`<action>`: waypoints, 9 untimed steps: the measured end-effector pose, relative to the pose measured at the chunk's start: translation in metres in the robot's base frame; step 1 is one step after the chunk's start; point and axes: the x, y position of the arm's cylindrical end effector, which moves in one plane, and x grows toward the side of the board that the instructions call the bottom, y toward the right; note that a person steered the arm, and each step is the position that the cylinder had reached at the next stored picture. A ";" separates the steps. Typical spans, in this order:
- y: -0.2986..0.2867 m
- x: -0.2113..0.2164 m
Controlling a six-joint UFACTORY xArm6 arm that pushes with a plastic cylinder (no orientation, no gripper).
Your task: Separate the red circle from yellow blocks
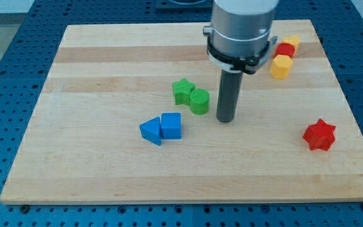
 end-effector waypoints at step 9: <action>0.161 -0.161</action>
